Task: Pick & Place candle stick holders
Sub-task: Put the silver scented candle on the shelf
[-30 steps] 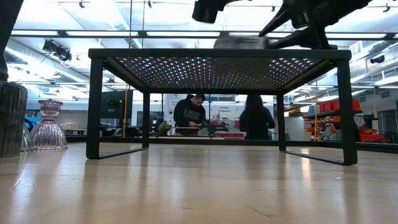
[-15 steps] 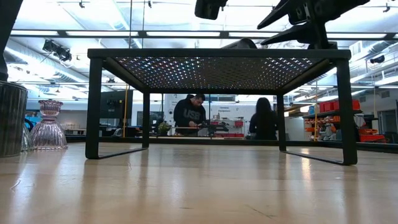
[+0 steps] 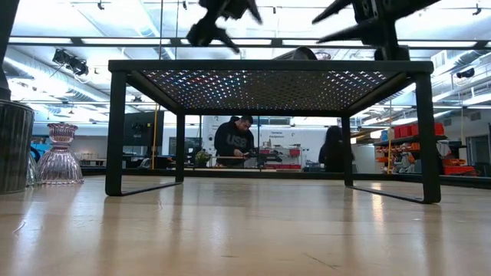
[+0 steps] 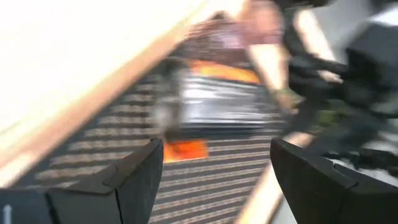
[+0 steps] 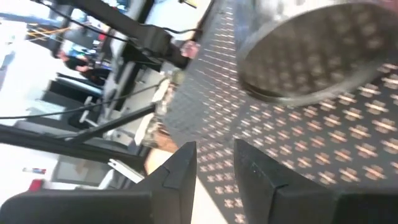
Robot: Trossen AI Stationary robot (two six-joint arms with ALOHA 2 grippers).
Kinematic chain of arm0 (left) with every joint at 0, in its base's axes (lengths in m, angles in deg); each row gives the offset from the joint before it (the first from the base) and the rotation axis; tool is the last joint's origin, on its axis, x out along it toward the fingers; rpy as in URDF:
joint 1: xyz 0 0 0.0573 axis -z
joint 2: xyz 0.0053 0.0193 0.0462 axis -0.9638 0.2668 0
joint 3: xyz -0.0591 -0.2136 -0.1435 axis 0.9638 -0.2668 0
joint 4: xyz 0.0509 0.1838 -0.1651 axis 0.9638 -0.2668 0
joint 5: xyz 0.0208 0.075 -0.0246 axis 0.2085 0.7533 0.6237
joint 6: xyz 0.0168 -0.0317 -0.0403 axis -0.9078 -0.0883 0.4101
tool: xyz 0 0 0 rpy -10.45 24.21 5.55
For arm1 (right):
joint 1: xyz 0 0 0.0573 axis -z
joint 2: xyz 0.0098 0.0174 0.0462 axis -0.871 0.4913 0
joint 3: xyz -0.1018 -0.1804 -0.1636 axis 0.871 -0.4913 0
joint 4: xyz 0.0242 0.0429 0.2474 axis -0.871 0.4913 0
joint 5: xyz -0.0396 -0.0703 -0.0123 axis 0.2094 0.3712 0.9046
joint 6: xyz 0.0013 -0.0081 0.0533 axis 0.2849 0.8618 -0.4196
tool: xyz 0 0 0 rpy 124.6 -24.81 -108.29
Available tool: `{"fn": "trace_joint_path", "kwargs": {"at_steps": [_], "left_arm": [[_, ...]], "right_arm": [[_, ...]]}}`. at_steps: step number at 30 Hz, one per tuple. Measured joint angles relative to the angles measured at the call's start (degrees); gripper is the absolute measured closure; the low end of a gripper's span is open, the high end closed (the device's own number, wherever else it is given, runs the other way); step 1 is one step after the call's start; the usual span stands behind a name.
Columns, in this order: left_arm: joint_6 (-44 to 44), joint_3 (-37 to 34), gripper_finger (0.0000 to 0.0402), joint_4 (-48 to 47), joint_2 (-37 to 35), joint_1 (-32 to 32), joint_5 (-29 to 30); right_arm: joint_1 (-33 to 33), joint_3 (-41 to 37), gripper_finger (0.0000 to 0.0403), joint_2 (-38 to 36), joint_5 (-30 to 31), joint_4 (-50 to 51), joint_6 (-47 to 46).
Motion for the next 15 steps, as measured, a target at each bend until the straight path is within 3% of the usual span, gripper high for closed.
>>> {"fn": "trace_joint_path", "kwargs": {"at_steps": [15], "left_arm": [[-5.14,0.05,0.0106,3.32,3.99,-4.62,-4.48]], "right_arm": [[1.78,0.0,0.0298,-0.07,2.04,-2.75,0.9]]}}
